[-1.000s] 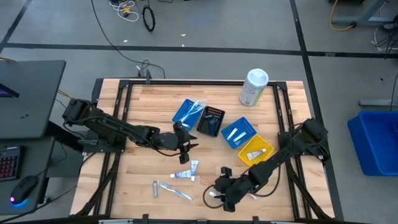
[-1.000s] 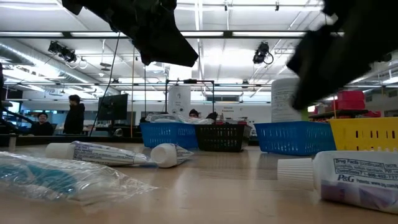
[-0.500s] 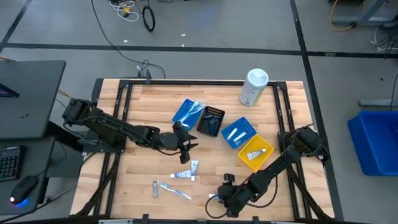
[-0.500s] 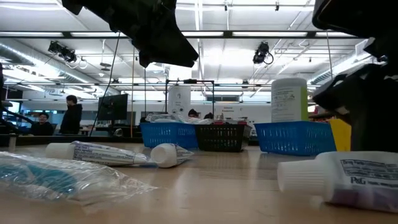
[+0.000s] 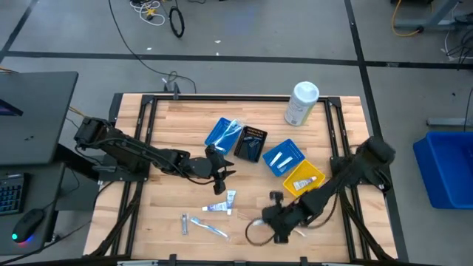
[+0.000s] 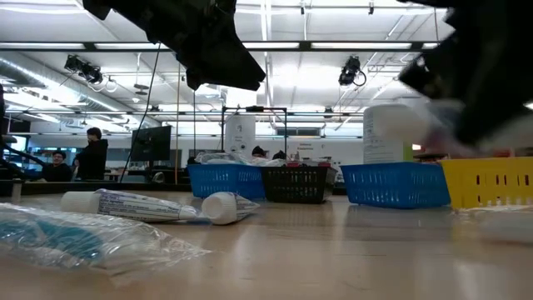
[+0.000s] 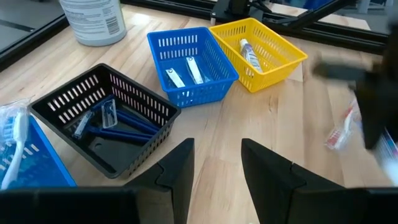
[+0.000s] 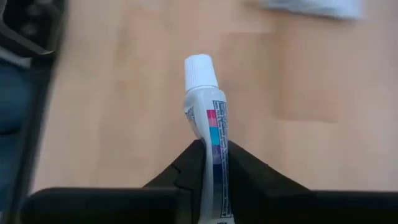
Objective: Pick & Place Travel size toiletries
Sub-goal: Put the bottom right toothpaste into the yellow basket, then put the orange toothbrush into the left blue basket
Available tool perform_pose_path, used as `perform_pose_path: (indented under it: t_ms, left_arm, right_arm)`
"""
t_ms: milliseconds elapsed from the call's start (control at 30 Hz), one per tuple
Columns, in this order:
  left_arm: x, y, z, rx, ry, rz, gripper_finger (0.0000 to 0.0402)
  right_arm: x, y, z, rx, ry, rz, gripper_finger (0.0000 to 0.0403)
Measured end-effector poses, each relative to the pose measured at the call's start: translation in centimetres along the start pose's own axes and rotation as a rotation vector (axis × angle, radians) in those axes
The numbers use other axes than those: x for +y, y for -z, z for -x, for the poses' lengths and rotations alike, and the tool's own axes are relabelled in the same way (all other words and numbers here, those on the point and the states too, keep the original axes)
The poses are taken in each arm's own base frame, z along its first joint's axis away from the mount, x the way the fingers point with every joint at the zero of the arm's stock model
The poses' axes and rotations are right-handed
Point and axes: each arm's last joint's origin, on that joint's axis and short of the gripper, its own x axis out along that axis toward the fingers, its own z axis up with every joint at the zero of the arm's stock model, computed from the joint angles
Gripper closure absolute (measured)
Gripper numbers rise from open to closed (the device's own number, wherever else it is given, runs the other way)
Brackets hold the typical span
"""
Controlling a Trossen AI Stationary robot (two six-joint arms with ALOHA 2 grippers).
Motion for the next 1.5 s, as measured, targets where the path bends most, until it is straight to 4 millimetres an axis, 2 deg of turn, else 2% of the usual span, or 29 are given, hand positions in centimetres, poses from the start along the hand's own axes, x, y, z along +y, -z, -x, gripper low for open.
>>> perform_pose_path:
  t_ms: [133, 267, 333, 400, 500, 667, 900, 1167, 1333, 1433, 1500]
  left_arm:
    - [0.0, 0.0, 0.0, 0.001, 0.0, 0.0, 0.0262]
    - [0.0, 0.0, 0.0, 0.003, 0.003, 0.0, 0.0262]
    - [0.0, 0.0, 0.0, 0.002, 0.003, 0.0, 0.0262]
    - [0.0, 0.0, 0.0, 0.002, 0.003, 0.0, 0.0262]
    - [0.0, 0.0, 0.0, 0.002, 0.003, 0.0, 0.0262]
    - [0.0, 0.0, 0.0, 0.002, 0.003, 0.001, 0.0262]
    - [0.0, 0.0, 0.0, 0.001, 0.003, 0.022, 0.0262]
    - [0.0, 0.0, 0.0, 0.0, 0.003, 0.024, 0.0262]
    - [0.0, 0.0, 0.0, -0.003, -0.003, 0.025, 0.0262]
    - [0.0, 0.0, 0.0, -0.005, -0.005, 0.025, 0.0262]
    - [0.0, 0.0, 0.0, -0.005, -0.006, 0.025, 0.0262]
  right_arm:
    - [-2.2, -0.3, 5.5, 0.0, 0.128, -0.009, 0.0341]
    - [-4.7, 1.0, 11.1, 0.04, 0.268, -0.09, 0.0343]
    - [-5.6, 2.0, 13.1, 0.081, 0.316, -0.126, 0.0343]
    - [-6.1, 3.0, 14.2, 0.118, 0.341, -0.13, 0.0343]
    - [-6.5, 4.6, 14.3, 0.205, 0.358, -0.093, 0.0343]
    - [-7.0, 6.7, 12.0, 0.275, 0.371, -0.098, 0.0341]
    - [-7.9, 7.9, 10.8, 0.33, 0.397, -0.124, 0.0304]
    - [-7.4, 6.7, 11.3, 0.29, 0.352, -0.124, 0.023]
    - [-5.3, 4.0, 11.2, 0.088, 0.118, -0.1, 0.0208]
    - [-3.3, 2.7, 10.3, -0.049, -0.032, -0.033, 0.0206]
    - [-2.3, 2.6, 9.3, -0.079, -0.061, 0.012, 0.0208]
